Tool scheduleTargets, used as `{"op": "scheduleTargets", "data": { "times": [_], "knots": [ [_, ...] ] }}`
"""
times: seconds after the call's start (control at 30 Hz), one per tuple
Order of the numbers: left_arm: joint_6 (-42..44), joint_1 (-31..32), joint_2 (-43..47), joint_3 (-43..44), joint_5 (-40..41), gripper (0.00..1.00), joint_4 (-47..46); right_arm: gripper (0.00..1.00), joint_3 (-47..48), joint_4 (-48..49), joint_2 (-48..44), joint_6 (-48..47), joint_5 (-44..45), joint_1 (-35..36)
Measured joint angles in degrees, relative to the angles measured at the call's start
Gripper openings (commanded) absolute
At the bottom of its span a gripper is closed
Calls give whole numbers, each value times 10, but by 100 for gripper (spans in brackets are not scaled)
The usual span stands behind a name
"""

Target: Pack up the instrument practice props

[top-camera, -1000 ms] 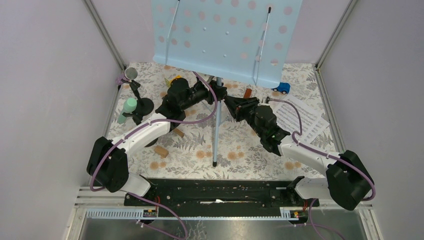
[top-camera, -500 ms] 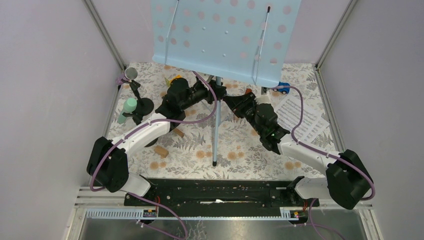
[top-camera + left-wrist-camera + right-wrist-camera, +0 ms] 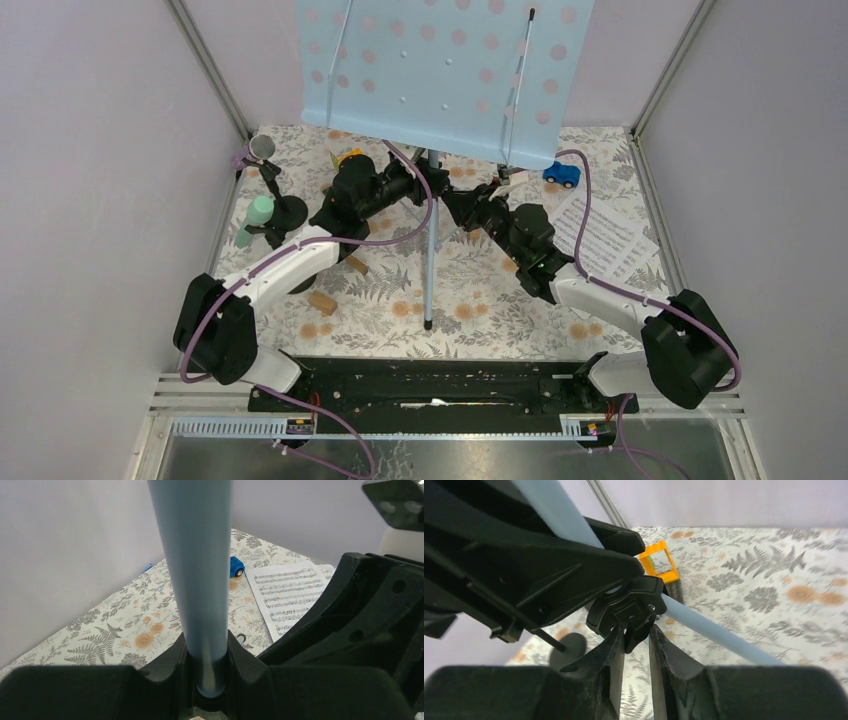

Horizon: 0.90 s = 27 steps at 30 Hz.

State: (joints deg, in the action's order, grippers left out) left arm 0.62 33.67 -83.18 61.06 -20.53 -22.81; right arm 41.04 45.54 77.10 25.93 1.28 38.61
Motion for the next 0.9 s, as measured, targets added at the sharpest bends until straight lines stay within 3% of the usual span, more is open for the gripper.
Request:
{"op": "scheduleTargets", "data": {
  "times": [0.43, 0.7, 0.9],
  "knots": [
    [0, 0, -1, 1, 3, 0, 1, 0, 22, -39, -1, -377, -47, 7],
    [0, 0, -1, 1, 2, 0, 1, 0, 37, -93, -1, -663, -72, 14],
    [0, 2, -2, 3, 0, 0, 1, 0, 16, -70, -5, -801, -75, 18]
  ]
}}
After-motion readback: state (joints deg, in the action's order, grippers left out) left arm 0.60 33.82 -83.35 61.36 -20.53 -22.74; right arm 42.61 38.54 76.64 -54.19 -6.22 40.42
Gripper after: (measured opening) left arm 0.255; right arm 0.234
